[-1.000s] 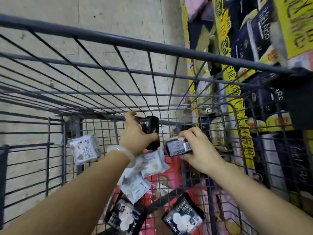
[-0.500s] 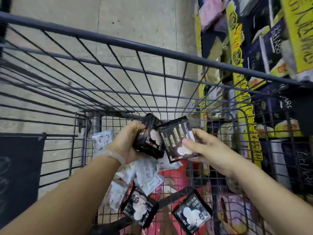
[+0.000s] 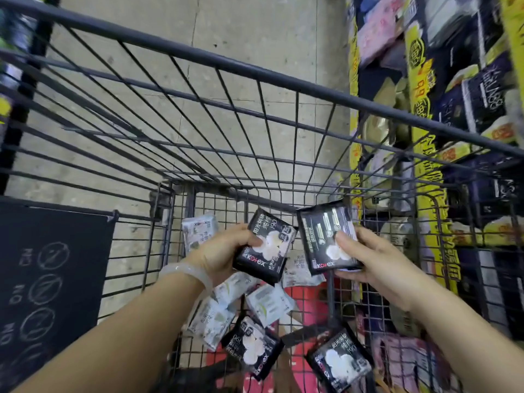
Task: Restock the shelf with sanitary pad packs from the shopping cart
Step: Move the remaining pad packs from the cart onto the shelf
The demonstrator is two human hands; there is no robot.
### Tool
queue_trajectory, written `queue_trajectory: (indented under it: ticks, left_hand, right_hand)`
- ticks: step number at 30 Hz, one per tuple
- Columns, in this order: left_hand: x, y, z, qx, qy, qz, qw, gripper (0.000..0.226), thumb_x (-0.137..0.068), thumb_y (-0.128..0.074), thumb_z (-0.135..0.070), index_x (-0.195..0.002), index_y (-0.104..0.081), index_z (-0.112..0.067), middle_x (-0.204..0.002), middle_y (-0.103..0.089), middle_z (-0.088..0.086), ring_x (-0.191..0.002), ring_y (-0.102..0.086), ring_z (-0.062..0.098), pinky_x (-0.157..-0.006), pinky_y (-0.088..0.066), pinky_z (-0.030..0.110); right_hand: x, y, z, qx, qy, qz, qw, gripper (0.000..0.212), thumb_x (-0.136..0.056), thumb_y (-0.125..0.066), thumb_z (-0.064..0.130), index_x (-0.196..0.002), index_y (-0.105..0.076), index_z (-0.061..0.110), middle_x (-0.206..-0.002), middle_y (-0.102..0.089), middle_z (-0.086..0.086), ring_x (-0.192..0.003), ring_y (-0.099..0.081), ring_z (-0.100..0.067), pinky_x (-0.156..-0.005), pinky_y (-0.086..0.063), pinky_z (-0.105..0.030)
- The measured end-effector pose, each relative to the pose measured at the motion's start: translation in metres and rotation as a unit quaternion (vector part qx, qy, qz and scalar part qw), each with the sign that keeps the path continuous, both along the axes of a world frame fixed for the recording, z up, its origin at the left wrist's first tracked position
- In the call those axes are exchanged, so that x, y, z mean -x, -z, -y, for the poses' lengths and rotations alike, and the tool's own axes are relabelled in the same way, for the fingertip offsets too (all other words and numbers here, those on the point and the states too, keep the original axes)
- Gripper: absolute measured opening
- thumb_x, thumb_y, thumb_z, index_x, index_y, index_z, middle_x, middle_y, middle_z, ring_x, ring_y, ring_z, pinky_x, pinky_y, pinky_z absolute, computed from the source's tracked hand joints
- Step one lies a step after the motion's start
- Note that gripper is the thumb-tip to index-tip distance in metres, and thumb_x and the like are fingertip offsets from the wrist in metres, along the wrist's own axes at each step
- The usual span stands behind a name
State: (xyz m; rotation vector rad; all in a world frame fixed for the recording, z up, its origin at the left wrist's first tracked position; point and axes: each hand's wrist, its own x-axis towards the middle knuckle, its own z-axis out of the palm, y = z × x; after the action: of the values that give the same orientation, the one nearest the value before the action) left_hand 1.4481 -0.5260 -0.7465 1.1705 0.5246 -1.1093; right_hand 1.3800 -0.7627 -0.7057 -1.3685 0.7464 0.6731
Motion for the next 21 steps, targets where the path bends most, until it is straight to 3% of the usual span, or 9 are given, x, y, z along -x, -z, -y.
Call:
queue_trajectory:
  ticks: [2, 6, 10, 13, 15, 18, 21]
  left_hand:
    - [0.002, 0.001, -0.004, -0.008, 0.02, 0.007, 1.0, 0.028, -0.06, -0.059, -0.007, -0.087, -0.052, -0.005, -0.067, -0.061, 0.004, -0.058, -0.059, 0.017, -0.056, -0.049, 0.025]
    - [0.003, -0.002, -0.011, 0.009, 0.033, -0.011, 0.999, 0.019, -0.066, -0.058, -0.003, -0.084, -0.052, -0.003, -0.062, -0.064, 0.004, -0.053, -0.062, 0.015, -0.05, -0.051, 0.021]
    - [0.005, 0.001, -0.019, 0.013, 0.014, -0.029, 0.999, 0.044, -0.06, -0.059, -0.005, -0.103, -0.046, -0.001, -0.082, -0.062, 0.012, -0.066, -0.064, 0.021, -0.057, -0.055, 0.028]
    - [0.006, 0.002, -0.024, -0.001, 0.014, -0.025, 1.0, 0.036, -0.064, -0.06, -0.007, -0.097, -0.046, -0.006, -0.083, -0.058, 0.009, -0.069, -0.06, 0.02, -0.059, -0.053, 0.029]
    - [0.006, 0.004, -0.025, -0.018, 0.02, -0.023, 0.999, 0.019, -0.077, -0.059, -0.004, -0.09, -0.047, -0.011, -0.085, -0.056, 0.008, -0.074, -0.057, 0.021, -0.065, -0.051, 0.03]
    - [0.005, 0.003, -0.028, -0.032, 0.039, -0.028, 0.998, 0.011, -0.087, -0.052, -0.005, -0.09, -0.054, -0.015, -0.085, -0.059, 0.007, -0.079, -0.058, 0.021, -0.074, -0.051, 0.033]
    - [0.005, -0.001, -0.031, -0.038, 0.066, -0.029, 0.997, 0.022, -0.07, -0.059, -0.013, -0.091, -0.061, -0.016, -0.079, -0.062, 0.002, -0.073, -0.059, 0.016, -0.069, -0.05, 0.03]
  right_hand:
    - [0.001, -0.005, -0.002, -0.002, -0.001, -0.002, 1.0, 0.07, -0.061, -0.068, 0.049, -0.124, -0.052, 0.025, -0.124, -0.057, 0.008, -0.109, -0.058, -0.008, -0.083, -0.054, -0.032]
    - [0.001, -0.008, -0.006, -0.001, -0.008, 0.0, 1.0, 0.047, -0.067, -0.062, 0.041, -0.111, -0.058, 0.028, -0.115, -0.063, 0.01, -0.097, -0.063, -0.004, -0.078, -0.052, -0.028]
    - [0.001, -0.007, -0.011, 0.011, -0.016, -0.002, 1.0, 0.055, -0.061, -0.065, 0.046, -0.111, -0.06, 0.026, -0.118, -0.065, 0.002, -0.106, -0.063, -0.015, -0.083, -0.052, -0.032]
    - [0.0, -0.006, -0.015, 0.021, -0.028, -0.002, 0.999, 0.072, -0.057, -0.067, 0.051, -0.123, -0.056, 0.023, -0.124, -0.061, 0.0, -0.109, -0.061, -0.017, -0.081, -0.051, -0.03]
    - [-0.001, -0.004, -0.015, 0.02, -0.036, -0.004, 0.999, 0.085, -0.057, -0.069, 0.053, -0.132, -0.049, 0.02, -0.129, -0.058, 0.0, -0.113, -0.06, -0.018, -0.083, -0.051, -0.03]
    - [-0.002, -0.005, -0.017, 0.009, -0.047, 0.001, 0.999, 0.072, -0.063, -0.065, 0.048, -0.129, -0.052, 0.021, -0.126, -0.061, 0.0, -0.112, -0.06, -0.018, -0.088, -0.05, -0.033]
    - [-0.003, -0.006, -0.021, 0.0, -0.064, 0.001, 0.998, 0.055, -0.07, -0.063, 0.038, -0.122, -0.056, 0.025, -0.119, -0.066, 0.002, -0.105, -0.065, -0.016, -0.085, -0.05, -0.032]
